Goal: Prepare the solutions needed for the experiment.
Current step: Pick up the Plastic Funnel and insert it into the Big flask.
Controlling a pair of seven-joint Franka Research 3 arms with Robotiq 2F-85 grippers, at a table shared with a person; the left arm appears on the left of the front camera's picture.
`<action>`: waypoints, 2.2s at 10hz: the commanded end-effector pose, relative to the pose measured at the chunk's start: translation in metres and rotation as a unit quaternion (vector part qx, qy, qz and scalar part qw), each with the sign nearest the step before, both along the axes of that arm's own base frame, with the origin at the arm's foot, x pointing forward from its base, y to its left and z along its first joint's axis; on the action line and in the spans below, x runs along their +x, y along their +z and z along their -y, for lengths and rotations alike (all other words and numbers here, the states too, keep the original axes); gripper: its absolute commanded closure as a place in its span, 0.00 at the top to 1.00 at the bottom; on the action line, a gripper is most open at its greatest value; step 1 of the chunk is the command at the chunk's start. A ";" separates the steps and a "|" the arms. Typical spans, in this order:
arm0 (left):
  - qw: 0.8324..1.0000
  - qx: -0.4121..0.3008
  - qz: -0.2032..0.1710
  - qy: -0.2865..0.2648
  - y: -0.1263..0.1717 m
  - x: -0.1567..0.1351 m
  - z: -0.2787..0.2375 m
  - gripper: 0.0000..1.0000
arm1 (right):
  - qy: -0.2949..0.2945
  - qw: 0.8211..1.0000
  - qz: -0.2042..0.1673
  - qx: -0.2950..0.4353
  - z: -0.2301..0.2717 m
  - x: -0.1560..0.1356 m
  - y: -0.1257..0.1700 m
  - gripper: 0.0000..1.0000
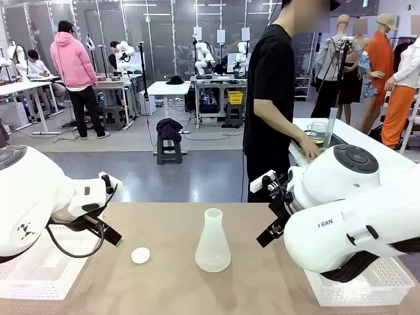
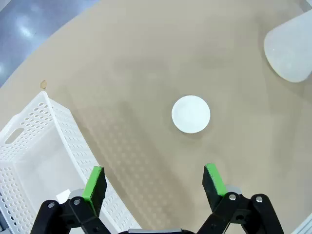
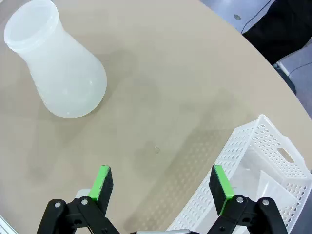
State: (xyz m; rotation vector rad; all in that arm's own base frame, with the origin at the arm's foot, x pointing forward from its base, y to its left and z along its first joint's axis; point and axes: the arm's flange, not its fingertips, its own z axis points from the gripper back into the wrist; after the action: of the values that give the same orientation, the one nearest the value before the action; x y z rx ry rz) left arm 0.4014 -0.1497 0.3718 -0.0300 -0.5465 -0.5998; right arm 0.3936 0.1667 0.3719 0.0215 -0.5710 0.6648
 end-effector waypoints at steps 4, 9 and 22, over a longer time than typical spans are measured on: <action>1.000 0.000 0.000 0.000 0.000 0.000 0.000 1.00 | 0.000 1.000 0.000 0.000 0.000 0.000 0.000 1.00; 1.000 0.000 0.000 0.000 0.000 0.000 0.000 1.00 | 0.000 1.000 0.000 0.000 0.000 0.000 0.000 1.00; 1.000 0.000 0.000 0.000 0.000 0.000 0.000 1.00 | 0.000 1.000 0.000 0.000 0.000 0.000 0.000 1.00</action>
State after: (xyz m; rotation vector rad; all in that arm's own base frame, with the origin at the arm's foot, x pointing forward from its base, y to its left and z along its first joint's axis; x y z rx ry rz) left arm 0.4013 -0.1501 0.3718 -0.0300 -0.5465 -0.6006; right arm 0.3936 0.1668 0.3719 0.0204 -0.5711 0.6669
